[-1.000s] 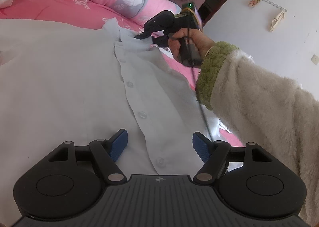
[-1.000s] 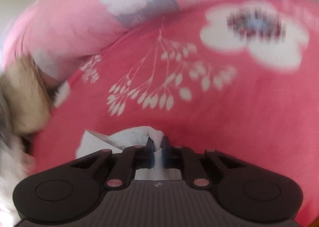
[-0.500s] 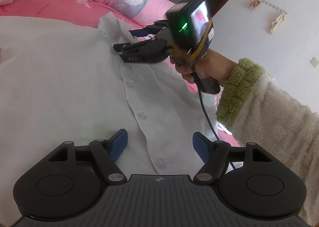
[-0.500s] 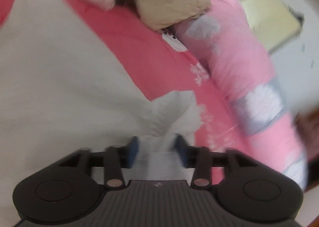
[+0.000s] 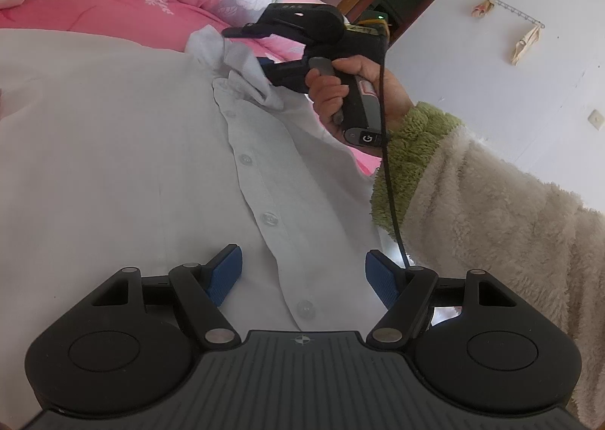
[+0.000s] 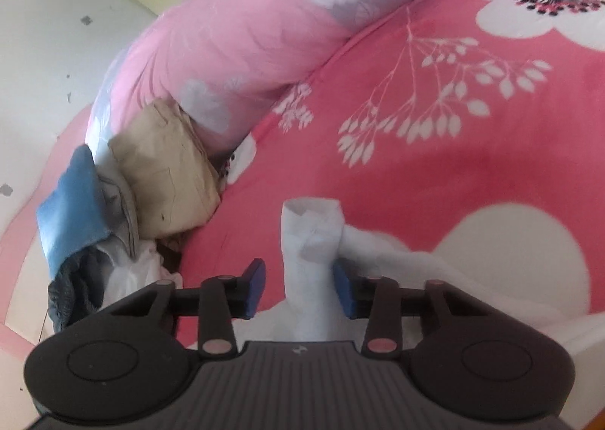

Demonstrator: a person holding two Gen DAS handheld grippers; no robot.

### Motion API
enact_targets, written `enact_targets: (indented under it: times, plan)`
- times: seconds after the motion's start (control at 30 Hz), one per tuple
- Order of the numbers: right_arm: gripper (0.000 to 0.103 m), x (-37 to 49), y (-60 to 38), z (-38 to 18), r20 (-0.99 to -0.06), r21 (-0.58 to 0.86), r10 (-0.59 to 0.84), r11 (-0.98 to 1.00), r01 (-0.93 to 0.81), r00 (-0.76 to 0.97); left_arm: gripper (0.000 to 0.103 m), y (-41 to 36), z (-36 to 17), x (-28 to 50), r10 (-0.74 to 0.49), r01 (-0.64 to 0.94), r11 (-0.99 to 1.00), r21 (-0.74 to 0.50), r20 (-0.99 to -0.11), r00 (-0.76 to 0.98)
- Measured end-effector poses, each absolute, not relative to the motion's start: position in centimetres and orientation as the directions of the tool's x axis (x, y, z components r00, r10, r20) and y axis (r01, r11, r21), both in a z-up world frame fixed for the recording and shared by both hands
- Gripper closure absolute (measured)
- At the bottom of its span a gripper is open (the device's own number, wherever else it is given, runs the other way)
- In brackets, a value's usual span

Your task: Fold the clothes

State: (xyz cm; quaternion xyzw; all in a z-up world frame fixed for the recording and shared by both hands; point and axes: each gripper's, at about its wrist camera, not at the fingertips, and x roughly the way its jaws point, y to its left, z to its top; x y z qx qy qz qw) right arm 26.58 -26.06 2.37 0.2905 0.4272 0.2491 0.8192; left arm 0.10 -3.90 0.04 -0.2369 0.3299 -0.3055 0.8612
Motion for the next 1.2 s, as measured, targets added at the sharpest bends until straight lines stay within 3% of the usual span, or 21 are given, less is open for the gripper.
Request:
enact_targets:
  times: [0.1,0.27,0.3,0.4,0.47,0.57,0.73,0.87,0.97,1.03,1.2]
  plan:
    - [0.066,26.6,-25.2,2.1,-0.589,0.668,0.638,0.73,-0.146,0.495,0.03,-4.0,0.1,0.0,-0.682,0.37,0.701,-0.61,-0.423,0.596]
    - [0.085,26.9,-24.5,2.3,-0.629,0.619,0.583,0.776,-0.123,0.514,0.03,-4.0,0.1,0.0,-0.683,0.37,0.7,-0.611,-0.422,0.596]
    - [0.093,26.9,-24.3,2.5,-0.648,0.588,0.556,0.8,-0.121,0.52,0.03,-4.0,0.1,0.0,-0.683,0.37,0.7,-0.611,-0.422,0.596]
    - [0.099,26.5,-23.4,3.8,-0.687,0.449,0.444,0.882,-0.144,0.576,0.03,-4.0,0.0,-0.1,-0.683,0.37,0.7,-0.611,-0.422,0.596]
    - [0.099,26.2,-22.6,5.3,-0.69,0.297,0.337,0.939,-0.174,0.64,0.03,-4.0,0.0,-0.2,-0.683,0.369,0.7,-0.611,-0.421,0.597]
    - [0.1,25.7,-20.3,6.9,-0.656,-0.041,0.149,0.972,-0.232,0.74,0.03,-3.9,-0.1,-0.3,-0.682,0.37,0.701,-0.61,-0.422,0.597]
    - [0.1,25.8,-16.0,5.1,-0.563,-0.525,-0.073,0.801,-0.287,0.823,0.03,-4.0,-0.3,-0.6,-0.68,0.372,0.705,-0.604,-0.424,0.599]
    - [0.1,26.3,-14.3,2.1,-0.491,-0.698,-0.168,0.662,-0.272,0.855,0.03,-3.9,-0.3,-0.7,-0.679,0.373,0.705,-0.603,-0.424,0.599]
    - [0.099,27.1,-14.2,0.9,-0.484,-0.693,-0.188,0.679,-0.242,0.855,0.03,-3.8,-0.3,-0.8,-0.679,0.373,0.706,-0.602,-0.424,0.599]
    - [0.098,27.9,-15.0,1.4,-0.503,-0.607,-0.162,0.765,-0.214,0.849,0.03,-3.8,-0.3,-0.8,-0.679,0.372,0.705,-0.603,-0.424,0.599]
    - [0.096,30.5,-19.1,4.3,-0.557,-0.16,-0.009,0.982,-0.097,0.83,0.03,-3.8,-0.3,-0.8,-0.678,0.372,0.706,-0.603,-0.424,0.6]
